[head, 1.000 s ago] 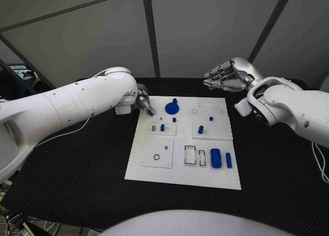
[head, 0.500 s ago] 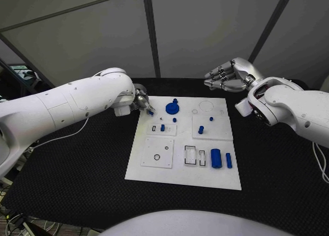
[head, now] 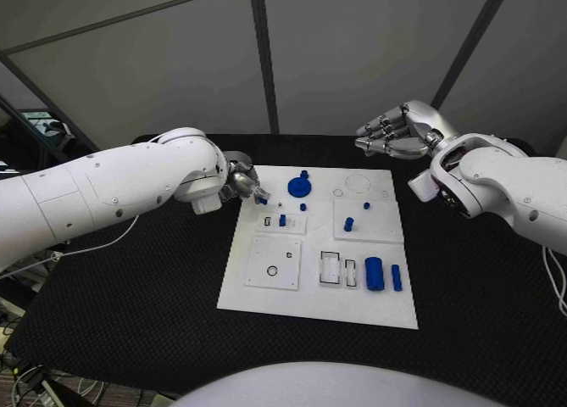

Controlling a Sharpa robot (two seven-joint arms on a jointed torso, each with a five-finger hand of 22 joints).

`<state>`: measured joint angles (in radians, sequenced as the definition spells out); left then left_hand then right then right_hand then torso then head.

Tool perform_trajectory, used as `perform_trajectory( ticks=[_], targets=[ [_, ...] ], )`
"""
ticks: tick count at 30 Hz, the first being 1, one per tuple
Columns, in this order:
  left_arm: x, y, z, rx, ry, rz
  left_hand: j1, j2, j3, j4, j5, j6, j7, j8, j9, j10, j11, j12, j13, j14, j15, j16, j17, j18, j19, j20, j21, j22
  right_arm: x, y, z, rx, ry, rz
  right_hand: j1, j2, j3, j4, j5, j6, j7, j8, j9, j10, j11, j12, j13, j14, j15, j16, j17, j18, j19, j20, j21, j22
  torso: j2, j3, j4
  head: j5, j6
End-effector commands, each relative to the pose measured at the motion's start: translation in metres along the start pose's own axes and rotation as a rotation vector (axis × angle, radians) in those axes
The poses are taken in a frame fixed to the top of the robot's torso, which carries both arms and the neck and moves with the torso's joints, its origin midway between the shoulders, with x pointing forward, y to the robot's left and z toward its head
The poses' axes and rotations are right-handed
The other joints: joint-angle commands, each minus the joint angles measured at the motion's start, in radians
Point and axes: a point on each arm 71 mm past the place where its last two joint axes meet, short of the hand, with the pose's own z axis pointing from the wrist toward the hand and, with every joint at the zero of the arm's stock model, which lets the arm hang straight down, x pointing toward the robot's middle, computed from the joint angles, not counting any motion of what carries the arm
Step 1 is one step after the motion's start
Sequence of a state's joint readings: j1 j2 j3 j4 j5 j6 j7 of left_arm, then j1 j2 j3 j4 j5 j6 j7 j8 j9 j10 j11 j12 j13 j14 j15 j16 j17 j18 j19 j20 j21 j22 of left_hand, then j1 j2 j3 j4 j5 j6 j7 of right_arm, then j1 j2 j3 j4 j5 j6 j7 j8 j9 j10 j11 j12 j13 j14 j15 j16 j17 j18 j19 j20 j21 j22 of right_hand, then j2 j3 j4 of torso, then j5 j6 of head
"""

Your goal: Assemble the parts on the task board

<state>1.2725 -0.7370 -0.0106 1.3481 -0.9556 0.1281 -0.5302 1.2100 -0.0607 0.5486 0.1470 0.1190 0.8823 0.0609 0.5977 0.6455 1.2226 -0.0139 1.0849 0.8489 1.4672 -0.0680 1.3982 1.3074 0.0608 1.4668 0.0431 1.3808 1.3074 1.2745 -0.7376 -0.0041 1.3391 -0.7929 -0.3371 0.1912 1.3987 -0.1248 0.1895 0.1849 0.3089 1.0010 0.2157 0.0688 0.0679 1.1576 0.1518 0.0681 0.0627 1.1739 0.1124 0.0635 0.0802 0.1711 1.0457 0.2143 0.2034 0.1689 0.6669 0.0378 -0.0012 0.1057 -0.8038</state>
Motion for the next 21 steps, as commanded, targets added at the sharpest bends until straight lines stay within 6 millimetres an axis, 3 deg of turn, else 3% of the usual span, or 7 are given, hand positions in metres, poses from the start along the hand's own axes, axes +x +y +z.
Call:
perform_trajectory(
  ticks=[1, 10, 21],
  targets=[
    [0.005, -0.002, -0.004, 0.021, -0.052, -0.01, -0.015, -0.003, 0.128, -0.12, 0.007, -0.009, -0.001, 0.009, 0.003, 0.013, -0.001, 0.007, 0.004, 0.056, -0.007, 0.005, 0.093, -0.008, 0.004, -0.009, 0.002, 0.076, 0.0, 0.001, 0.001, -0.001, 0.011, 0.0, -0.007, 0.001, -0.007, 0.001, 0.004, -0.005, -0.001, -0.005, -0.001, -0.006, 0.001, -0.002, 0.0, -0.007, -0.002, 0.0, -0.002, 0.012, 0.005, 0.001, -0.004, -0.002, 0.001, -0.0008, 0.0003, 0.003, 0.0],
    [0.025, 0.0, -0.007, 0.029, -0.068, 0.03, -0.028, -0.008, 0.15, -0.13, 0.007, -0.01, -0.002, 0.017, 0.007, 0.018, -0.002, 0.012, 0.008, 0.056, -0.008, 0.006, 0.094, -0.008, 0.004, -0.01, 0.001, 0.076, 0.001, 0.0, 0.001, 0.002, 0.014, 0.001, -0.007, 0.001, -0.007, 0.001, 0.004, -0.005, -0.001, -0.005, -0.001, -0.006, 0.001, -0.002, 0.0, -0.007, -0.002, 0.0, -0.002, 0.012, 0.005, 0.001, -0.004, -0.002, 0.002, -0.001, -0.0032, 0.006, 0.0],
    [0.034, 0.0, -0.006, 0.023, -0.045, 0.097, -0.042, -0.014, 0.166, -0.138, 0.006, -0.011, -0.004, 0.026, 0.012, 0.026, -0.004, 0.022, 0.019, 0.056, -0.009, 0.006, 0.095, -0.009, 0.007, -0.011, 0.005, 0.081, 0.001, 0.0, 0.001, 0.002, 0.015, 0.001, -0.008, 0.001, -0.009, 0.001, 0.004, -0.005, 0.0, -0.005, -0.001, -0.007, 0.001, -0.002, 0.0, -0.008, -0.001, 0.0, -0.002, 0.012, 0.006, 0.001, -0.006, -0.003, 0.002, -0.0007, -0.002, 0.006, -0.001]
  ],
)
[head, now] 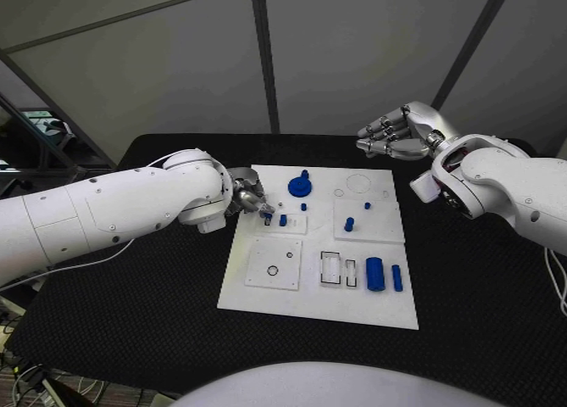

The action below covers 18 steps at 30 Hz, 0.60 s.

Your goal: Assemble the parts on the task board

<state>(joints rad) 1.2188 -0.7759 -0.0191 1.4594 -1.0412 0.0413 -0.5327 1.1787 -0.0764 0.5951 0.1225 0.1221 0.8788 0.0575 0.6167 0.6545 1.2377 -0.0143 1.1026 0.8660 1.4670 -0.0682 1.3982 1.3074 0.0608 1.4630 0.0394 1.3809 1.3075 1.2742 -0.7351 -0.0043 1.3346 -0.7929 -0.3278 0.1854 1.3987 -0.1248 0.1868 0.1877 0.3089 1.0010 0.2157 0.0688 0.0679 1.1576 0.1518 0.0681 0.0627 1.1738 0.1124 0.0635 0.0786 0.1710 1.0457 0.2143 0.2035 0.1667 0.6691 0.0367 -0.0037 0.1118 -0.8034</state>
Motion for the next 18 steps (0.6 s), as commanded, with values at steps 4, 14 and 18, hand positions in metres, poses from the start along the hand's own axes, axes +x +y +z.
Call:
perform_trajectory(
  ticks=[4, 14, 18],
  targets=[
    [0.0032, -0.0007, 0.0014, -0.009, 0.001, 0.077, -0.016, 0.0, 0.124, -0.117, 0.005, -0.007, -0.001, 0.01, 0.005, 0.013, -0.004, 0.007, 0.005, 0.057, -0.01, 0.006, 0.095, -0.01, 0.012, -0.008, 0.007, 0.083, 0.0004, 0.0015, 0.0006, -0.006, 0.007, 0.0, -0.008, 0.002, -0.006, -0.002, 0.004, -0.005, 0.0, -0.005, -0.001, -0.007, 0.001, -0.002, 0.0, -0.008, -0.001, 0.0, -0.001, 0.012, 0.006, 0.001, -0.006, -0.001, 0.001, 0.0002, -0.0005, 0.001, -0.002],
    [0.0063, -0.0001, 0.0027, -0.019, 0.023, 0.126, -0.026, -0.005, 0.132, -0.124, 0.006, -0.007, -0.003, 0.018, 0.008, 0.02, -0.006, 0.016, 0.016, 0.057, -0.011, 0.007, 0.095, -0.011, 0.016, -0.009, 0.012, 0.089, 0.0005, 0.0016, 0.0005, -0.006, 0.008, 0.0, -0.008, 0.002, -0.006, -0.002, 0.004, -0.005, 0.0, -0.005, -0.001, -0.007, 0.001, -0.002, 0.0, -0.008, -0.001, 0.0, -0.001, 0.012, 0.006, 0.001, -0.006, -0.001, 0.001, -0.0001, 0.0006, 0.0, -0.005],
    [0.007, -0.0012, 0.0031, -0.018, 0.026, 0.132, -0.026, -0.005, 0.132, -0.124, 0.006, -0.007, -0.003, 0.018, 0.008, 0.02, -0.006, 0.016, 0.016, 0.057, -0.011, 0.007, 0.095, -0.011, 0.016, -0.009, 0.012, 0.089, 0.0008, 0.0018, 0.0006, -0.007, 0.009, 0.001, -0.008, 0.002, -0.006, -0.002, 0.004, -0.005, 0.0, -0.005, -0.001, -0.007, 0.001, -0.002, 0.0, -0.008, -0.001, 0.0, -0.001, 0.012, 0.006, 0.001, -0.006, -0.001, 0.0, -0.0001, -0.0001, 0.002, -0.006]
  ],
)
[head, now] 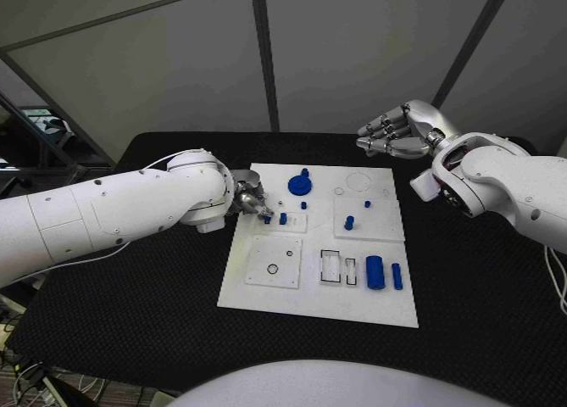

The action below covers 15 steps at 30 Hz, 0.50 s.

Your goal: Assemble the parts on the task board

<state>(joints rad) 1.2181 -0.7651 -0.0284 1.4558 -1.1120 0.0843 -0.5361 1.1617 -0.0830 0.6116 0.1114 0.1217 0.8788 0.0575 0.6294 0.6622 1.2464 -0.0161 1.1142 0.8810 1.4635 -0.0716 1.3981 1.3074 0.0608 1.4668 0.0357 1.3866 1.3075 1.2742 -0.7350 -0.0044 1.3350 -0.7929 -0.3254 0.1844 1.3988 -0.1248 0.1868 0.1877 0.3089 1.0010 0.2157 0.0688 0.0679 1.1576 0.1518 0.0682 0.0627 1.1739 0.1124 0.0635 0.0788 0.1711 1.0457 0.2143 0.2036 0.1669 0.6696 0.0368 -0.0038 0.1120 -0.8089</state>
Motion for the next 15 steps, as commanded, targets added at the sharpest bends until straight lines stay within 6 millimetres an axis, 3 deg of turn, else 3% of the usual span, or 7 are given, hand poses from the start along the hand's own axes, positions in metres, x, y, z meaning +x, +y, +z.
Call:
perform_trajectory(
  ticks=[1, 15],
  targets=[
    [0.0024, 0.0002, 0.0006, -0.011, 0.017, 0.044, -0.012, 0.0, 0.118, -0.114, 0.007, -0.006, -0.004, 0.008, 0.002, 0.013, -0.005, 0.007, 0.003, 0.06, -0.008, 0.007, 0.095, -0.011, 0.012, -0.006, 0.007, 0.09, 0.0005, 0.0018, 0.0007, -0.007, 0.007, 0.0, -0.008, 0.001, -0.006, -0.002, 0.004, -0.005, 0.0, -0.005, -0.001, -0.007, 0.001, -0.002, 0.0, -0.008, -0.001, 0.0, -0.001, 0.012, 0.006, 0.001, -0.006, -0.001, 0.0, -0.0003, 0.0001, 0.001, 0.0],
    [0.005, -0.0007, -0.0005, -0.009, 0.041, 0.064, -0.021, -0.004, 0.133, -0.127, 0.015, -0.007, -0.006, 0.017, 0.006, 0.018, -0.007, 0.012, 0.007, 0.061, -0.01, 0.007, 0.096, -0.012, 0.014, -0.008, 0.01, 0.093, 0.0002, 0.0014, 0.0005, -0.007, 0.007, 0.0, -0.008, 0.001, -0.006, -0.002, 0.004, -0.005, 0.0, -0.005, -0.001, -0.007, 0.001, -0.002, 0.0, -0.008, -0.001, 0.0, -0.001, 0.012, 0.006, 0.001, -0.006, -0.001, -0.001, 0.0001, 0.0002, 0.002, -0.003]
  ],
)
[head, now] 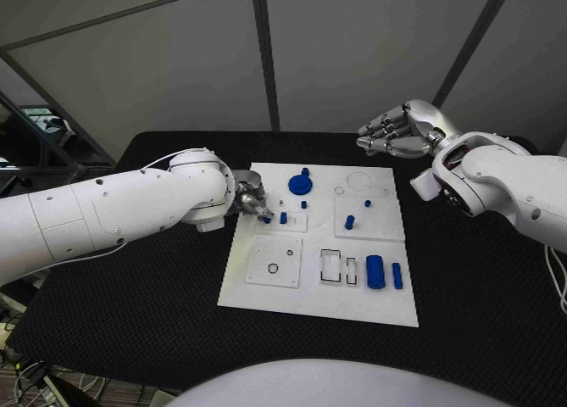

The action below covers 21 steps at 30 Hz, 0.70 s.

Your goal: Assemble the parts on the task board

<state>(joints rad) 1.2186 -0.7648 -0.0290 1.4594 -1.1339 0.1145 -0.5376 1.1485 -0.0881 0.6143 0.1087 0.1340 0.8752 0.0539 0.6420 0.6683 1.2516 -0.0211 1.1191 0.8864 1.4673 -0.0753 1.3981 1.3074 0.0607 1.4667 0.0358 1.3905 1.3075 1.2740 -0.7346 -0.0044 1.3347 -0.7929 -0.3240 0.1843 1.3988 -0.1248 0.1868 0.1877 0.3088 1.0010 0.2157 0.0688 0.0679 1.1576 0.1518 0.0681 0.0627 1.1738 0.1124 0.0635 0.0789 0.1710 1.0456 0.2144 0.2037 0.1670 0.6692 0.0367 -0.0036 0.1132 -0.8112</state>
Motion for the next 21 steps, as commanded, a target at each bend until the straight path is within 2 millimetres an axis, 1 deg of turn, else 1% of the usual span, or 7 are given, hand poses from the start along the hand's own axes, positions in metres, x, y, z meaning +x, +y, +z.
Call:
perform_trajectory(
  ticks=[1, 10, 15, 21],
  targets=[
    [0.0036, 0.0003, -0.0001, -0.009, 0.027, 0.03, -0.008, 0.0, 0.132, -0.125, 0.004, -0.003, -0.003, 0.005, 0.0, 0.013, -0.002, 0.008, 0.003, 0.057, -0.007, 0.007, 0.096, -0.012, 0.015, -0.008, 0.006, 0.094, -0.0001, 0.0014, 0.0004, -0.007, 0.005, -0.001, -0.008, 0.002, -0.006, -0.002, 0.004, -0.005, 0.0, -0.005, -0.001, -0.007, 0.001, -0.002, 0.0, -0.008, -0.001, 0.0, -0.001, 0.012, 0.006, 0.001, -0.006, -0.001, 0.0, 0.0001, 0.0001, 0.001, 0.0],
    [0.0042, 0.0, -0.0009, -0.008, 0.029, 0.031, -0.022, -0.005, 0.154, -0.138, 0.016, -0.003, -0.004, 0.015, 0.005, 0.017, -0.004, 0.012, 0.007, 0.057, -0.008, 0.007, 0.096, -0.013, 0.015, -0.009, 0.007, 0.096, -0.0001, 0.0013, 0.0005, -0.007, 0.006, -0.001, -0.008, 0.002, -0.006, -0.002, 0.004, -0.005, 0.0, -0.005, -0.001, -0.007, 0.001, -0.002, 0.0, -0.008, -0.001, 0.0, -0.001, 0.012, 0.006, 0.001, -0.006, -0.001, 0.0, -0.0002, 0.0003, 0.002, -0.001],
    [0.0041, -0.0005, -0.0005, -0.008, 0.027, 0.031, -0.026, -0.006, 0.159, -0.141, 0.018, -0.003, -0.004, 0.018, 0.006, 0.018, -0.004, 0.012, 0.007, 0.057, -0.008, 0.007, 0.096, -0.013, 0.016, -0.01, 0.008, 0.097, 0.0001, 0.0014, 0.0006, -0.007, 0.006, 0.0, -0.01, 0.003, -0.009, -0.002, 0.005, -0.006, 0.0, -0.005, -0.001, -0.008, 0.001, -0.002, 0.0, -0.008, -0.001, 0.0, -0.003, 0.012, 0.007, 0.001, -0.009, -0.004, 0.0, 0.0001, 0.0006, 0.003, -0.001],
    [0.0044, -0.002, 0.0011, -0.008, 0.033, 0.033, -0.038, -0.011, 0.165, -0.143, 0.018, -0.002, -0.005, 0.023, 0.008, 0.022, -0.005, 0.016, 0.012, 0.057, -0.009, 0.007, 0.096, -0.013, 0.017, -0.01, 0.01, 0.099, 0.0005, 0.0016, 0.0008, -0.008, 0.007, 0.0, -0.01, 0.003, -0.009, -0.002, 0.005, -0.006, 0.0, -0.005, -0.001, -0.008, 0.001, -0.002, 0.0, -0.008, -0.001, 0.0, -0.003, 0.012, 0.007, 0.001, -0.009, -0.004, 0.0, 0.0008, -0.0007, 0.003, -0.003]
  ],
)
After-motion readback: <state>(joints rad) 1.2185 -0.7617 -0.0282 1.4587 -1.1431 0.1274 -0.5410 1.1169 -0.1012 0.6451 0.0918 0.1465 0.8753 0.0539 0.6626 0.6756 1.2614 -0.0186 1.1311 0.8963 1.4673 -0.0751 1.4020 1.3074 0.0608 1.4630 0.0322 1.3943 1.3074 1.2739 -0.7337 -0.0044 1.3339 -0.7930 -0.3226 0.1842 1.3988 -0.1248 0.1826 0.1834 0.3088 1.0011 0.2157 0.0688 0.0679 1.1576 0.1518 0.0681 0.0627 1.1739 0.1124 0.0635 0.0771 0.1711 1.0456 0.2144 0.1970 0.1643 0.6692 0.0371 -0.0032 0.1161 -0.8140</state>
